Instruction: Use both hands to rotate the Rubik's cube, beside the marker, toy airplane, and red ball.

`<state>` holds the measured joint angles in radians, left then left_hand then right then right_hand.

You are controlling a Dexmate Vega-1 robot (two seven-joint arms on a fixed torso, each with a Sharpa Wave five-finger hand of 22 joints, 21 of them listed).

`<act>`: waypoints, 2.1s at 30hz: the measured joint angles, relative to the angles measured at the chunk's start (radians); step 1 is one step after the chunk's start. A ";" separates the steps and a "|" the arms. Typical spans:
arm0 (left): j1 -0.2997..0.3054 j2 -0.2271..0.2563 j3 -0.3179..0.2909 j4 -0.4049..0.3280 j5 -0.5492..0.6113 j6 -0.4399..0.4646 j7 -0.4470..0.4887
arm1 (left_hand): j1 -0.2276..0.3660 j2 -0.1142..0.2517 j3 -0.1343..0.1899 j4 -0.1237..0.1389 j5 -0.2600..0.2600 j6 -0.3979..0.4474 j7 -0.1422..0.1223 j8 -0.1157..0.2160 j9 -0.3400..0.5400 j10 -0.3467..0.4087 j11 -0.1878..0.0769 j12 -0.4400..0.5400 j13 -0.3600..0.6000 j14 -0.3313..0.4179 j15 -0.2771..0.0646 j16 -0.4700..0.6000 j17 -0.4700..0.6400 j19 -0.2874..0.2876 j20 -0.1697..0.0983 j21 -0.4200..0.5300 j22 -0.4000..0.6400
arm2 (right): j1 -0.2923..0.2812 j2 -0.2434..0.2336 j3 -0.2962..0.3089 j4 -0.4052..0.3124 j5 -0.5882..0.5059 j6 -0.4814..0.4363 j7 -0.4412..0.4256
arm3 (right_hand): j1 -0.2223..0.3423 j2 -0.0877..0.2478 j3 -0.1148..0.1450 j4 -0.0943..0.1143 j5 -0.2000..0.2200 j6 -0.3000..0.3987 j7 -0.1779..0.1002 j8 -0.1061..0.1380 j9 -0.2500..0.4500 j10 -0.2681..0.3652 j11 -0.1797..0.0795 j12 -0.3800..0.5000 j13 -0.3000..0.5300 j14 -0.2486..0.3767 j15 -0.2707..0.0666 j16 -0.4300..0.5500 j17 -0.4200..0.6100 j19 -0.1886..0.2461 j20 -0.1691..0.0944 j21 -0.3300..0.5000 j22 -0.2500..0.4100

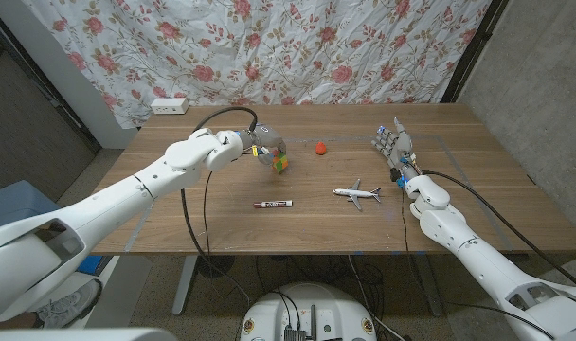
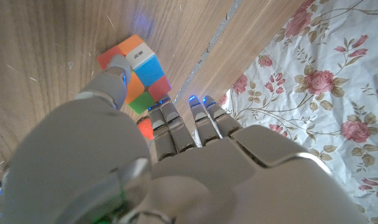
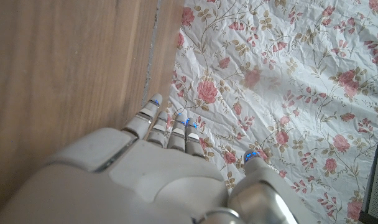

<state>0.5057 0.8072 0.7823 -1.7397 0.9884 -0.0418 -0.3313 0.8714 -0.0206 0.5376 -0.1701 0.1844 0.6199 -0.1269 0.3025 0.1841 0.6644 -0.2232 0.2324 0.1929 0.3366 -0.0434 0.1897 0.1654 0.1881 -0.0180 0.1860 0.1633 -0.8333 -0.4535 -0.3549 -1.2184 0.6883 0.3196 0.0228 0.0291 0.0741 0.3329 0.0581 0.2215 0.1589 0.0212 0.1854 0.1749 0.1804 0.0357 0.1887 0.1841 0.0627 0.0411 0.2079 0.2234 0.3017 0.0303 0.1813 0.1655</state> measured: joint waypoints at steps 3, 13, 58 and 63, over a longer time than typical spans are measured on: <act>0.006 0.002 -0.007 -0.006 -0.011 0.015 -0.007 | 0.000 0.000 -0.006 -0.002 0.000 0.000 0.000 -0.001 0.000 0.000 0.000 -0.003 0.000 0.008 0.002 0.000 0.000 0.000 0.000 0.000 0.000 | 0.000 -0.001 0.000 0.000 0.000 -0.001 0.001 | 0.000 0.000 0.000 0.000 0.000 0.000 0.000 0.000 0.000 0.000 0.000 0.000 0.000 0.000 0.000 0.000 0.000 0.000 0.000 0.000 0.000; 0.035 0.010 -0.035 -0.040 -0.040 0.063 -0.014 | 0.000 0.000 -0.008 0.000 0.000 0.000 0.000 -0.003 0.000 0.000 0.000 -0.008 0.000 0.009 0.002 0.000 0.000 0.000 0.000 0.000 0.000 | 0.001 -0.007 0.001 -0.005 0.000 -0.006 0.003 | 0.000 0.000 0.000 0.000 0.000 0.000 0.000 0.000 0.000 0.000 0.000 0.000 0.000 0.000 0.000 0.000 0.000 0.004 0.004 0.000 0.000; 0.202 -0.001 -0.150 -0.138 -0.291 0.375 0.131 | -0.010 -0.002 -0.034 0.007 0.000 0.009 0.010 -0.017 0.005 0.009 0.002 -0.016 0.007 0.028 -0.003 0.000 0.000 0.000 0.000 0.000 0.000 | -0.002 -0.023 0.000 -0.019 -0.016 -0.015 -0.009 | 0.000 0.000 0.005 0.005 0.000 0.003 -0.004 0.000 0.000 0.000 0.000 0.000 0.000 0.005 0.005 0.000 0.000 0.004 0.004 0.000 0.000; 0.223 -0.012 -0.166 -0.144 -0.359 0.404 0.175 | -0.010 -0.002 -0.034 0.007 0.000 0.009 0.010 -0.017 0.004 0.009 0.002 -0.016 0.007 0.028 -0.003 0.000 0.000 0.000 0.000 0.000 0.000 | 0.003 -0.034 -0.011 -0.024 -0.044 -0.019 -0.021 | 0.000 0.000 0.005 0.005 0.000 0.003 -0.004 0.000 0.000 0.000 0.000 0.000 0.000 0.005 0.005 0.000 0.000 0.004 0.004 0.000 0.000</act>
<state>0.7283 0.7952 0.6160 -1.8834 0.6296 0.3626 -0.1560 0.8617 -0.0225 0.5036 -0.1633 0.1844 0.6293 -0.1171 0.2853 0.1880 0.6738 -0.2216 0.2167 0.1997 0.3647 -0.0464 0.1897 0.1651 0.1877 -0.0176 0.1860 0.1633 -0.8304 -0.4880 -0.3657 -1.2423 0.6446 0.3006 0.0015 0.0292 0.0740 0.3383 0.0636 0.2215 0.1623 0.0177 0.1853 0.1744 0.1804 0.0357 0.1887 0.1840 0.0682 0.0466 0.2079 0.2234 0.3052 0.0339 0.1813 0.1651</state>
